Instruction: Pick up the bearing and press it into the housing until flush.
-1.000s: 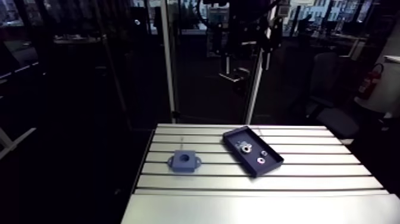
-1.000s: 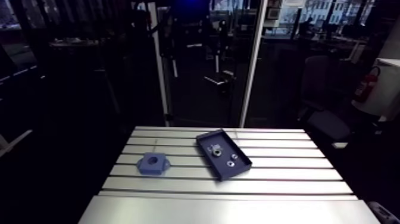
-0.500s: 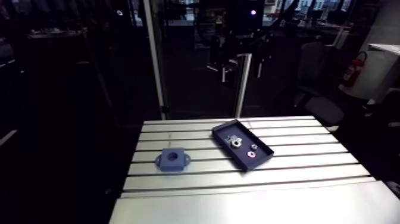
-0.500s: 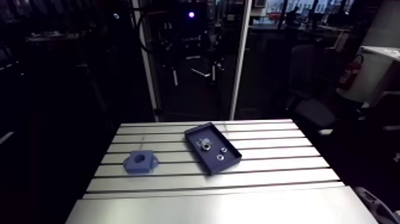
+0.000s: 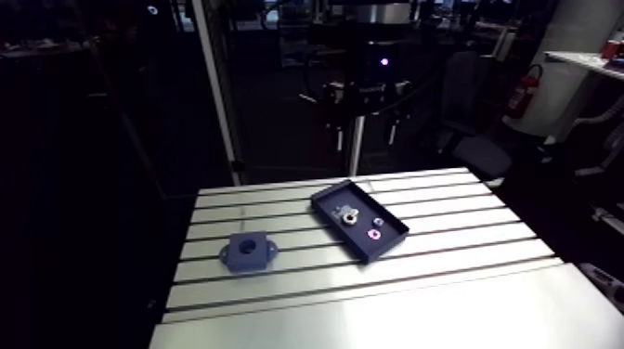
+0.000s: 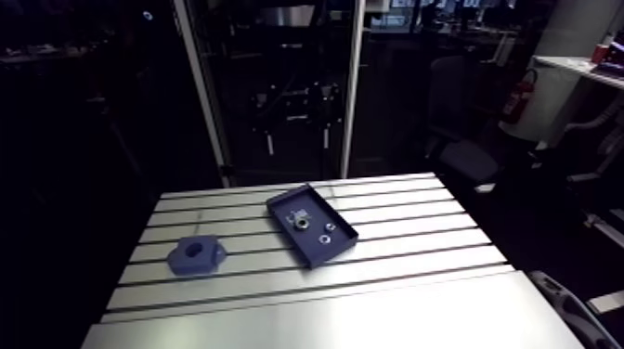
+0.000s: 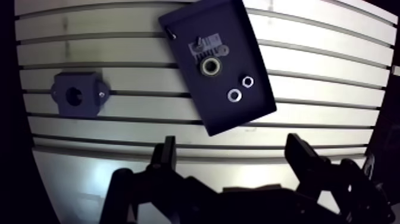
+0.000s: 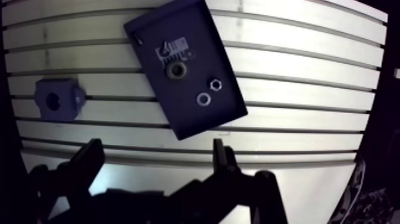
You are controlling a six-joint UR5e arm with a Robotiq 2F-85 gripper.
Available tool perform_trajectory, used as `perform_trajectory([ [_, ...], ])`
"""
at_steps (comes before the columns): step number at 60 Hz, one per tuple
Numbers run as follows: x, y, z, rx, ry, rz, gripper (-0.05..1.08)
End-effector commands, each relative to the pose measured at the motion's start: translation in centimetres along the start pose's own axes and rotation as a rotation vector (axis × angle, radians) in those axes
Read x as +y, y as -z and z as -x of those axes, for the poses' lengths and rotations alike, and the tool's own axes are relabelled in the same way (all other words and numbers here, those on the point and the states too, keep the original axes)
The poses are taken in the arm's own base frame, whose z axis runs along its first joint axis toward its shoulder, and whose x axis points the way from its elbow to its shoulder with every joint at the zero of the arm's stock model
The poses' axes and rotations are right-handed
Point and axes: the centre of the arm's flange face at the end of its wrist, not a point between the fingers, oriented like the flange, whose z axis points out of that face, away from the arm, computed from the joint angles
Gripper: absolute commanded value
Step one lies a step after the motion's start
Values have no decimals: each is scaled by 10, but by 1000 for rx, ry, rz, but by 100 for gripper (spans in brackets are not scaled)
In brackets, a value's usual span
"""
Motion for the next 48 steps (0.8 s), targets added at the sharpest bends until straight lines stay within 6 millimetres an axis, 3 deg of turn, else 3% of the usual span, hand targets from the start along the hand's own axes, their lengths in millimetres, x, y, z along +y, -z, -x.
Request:
perform_trajectory([
  [1,4,-28,-5,13,-11,-2,0],
  [23,17,-76,-23,-11,-35,-27,1],
  [27,19,-83,-26,-16,-47,-29,7],
  [29,19,-90,-29,-25,-51,-31,16],
  [48,21,-118,-37,-49,-54,-35,27],
])
